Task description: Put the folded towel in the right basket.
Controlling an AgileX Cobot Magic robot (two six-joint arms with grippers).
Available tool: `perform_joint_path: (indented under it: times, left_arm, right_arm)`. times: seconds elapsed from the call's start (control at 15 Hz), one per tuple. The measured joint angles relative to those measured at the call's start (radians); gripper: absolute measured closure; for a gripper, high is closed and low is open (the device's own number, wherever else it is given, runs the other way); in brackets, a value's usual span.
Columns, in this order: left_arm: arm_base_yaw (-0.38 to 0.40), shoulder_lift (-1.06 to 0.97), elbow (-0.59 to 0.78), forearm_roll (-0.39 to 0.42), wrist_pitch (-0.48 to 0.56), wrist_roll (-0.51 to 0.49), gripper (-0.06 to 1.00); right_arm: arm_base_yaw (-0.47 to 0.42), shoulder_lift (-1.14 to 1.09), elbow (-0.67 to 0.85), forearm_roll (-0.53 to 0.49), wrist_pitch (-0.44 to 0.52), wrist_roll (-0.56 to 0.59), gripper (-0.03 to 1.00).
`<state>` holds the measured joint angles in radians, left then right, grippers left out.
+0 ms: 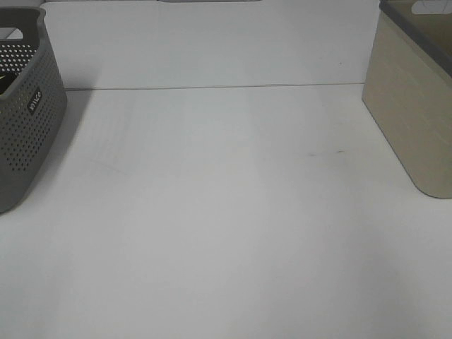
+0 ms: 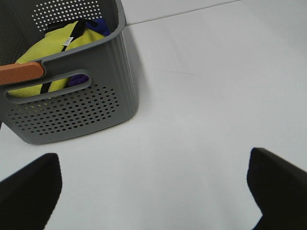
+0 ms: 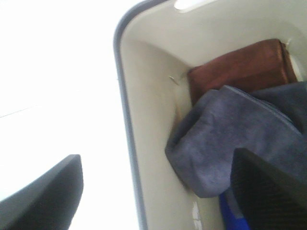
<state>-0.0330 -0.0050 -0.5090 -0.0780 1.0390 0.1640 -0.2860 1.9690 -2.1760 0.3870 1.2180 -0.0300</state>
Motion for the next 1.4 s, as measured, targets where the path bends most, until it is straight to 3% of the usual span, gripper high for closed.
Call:
perform_joint_path:
  times: [0.2, 0.47, 0.6, 0.8, 0.87, 0.93, 1.4]
  left_arm:
    - [0.0, 0.0, 0.0, 0.0, 0.0, 0.0, -0.04]
    - [0.0, 0.0, 0.0, 0.0, 0.0, 0.0, -0.04]
    - [0.0, 0.0, 0.0, 0.0, 0.0, 0.0, -0.04]
    - [0.0, 0.0, 0.0, 0.0, 0.0, 0.0, -0.04]
    - [0.0, 0.0, 0.0, 0.0, 0.0, 0.0, -0.04]
    - [0.0, 0.0, 0.0, 0.0, 0.0, 0.0, -0.04]
    - [0.0, 0.0, 0.0, 0.0, 0.0, 0.0, -0.04]
  right_arm:
    - [0.062, -0.048, 0.0, -0.014, 0.0, -0.002, 0.19]
    - [0.246, -0.104, 0.031, -0.217, 0.001, 0.016, 0.19]
    - [0.273, -0.184, 0.135, -0.247, 0.0, 0.035, 0.19]
    - [0.276, -0.35, 0.406, -0.278, -0.002, 0.036, 0.19]
    - [0.276, -0.473, 0.623, -0.308, -0.002, 0.036, 0.19]
    - [0.276, -0.545, 0.745, -0.318, -0.003, 0.036, 0.19]
    - [0.276, -1.003, 1.373, -0.332, -0.004, 0.036, 0.19]
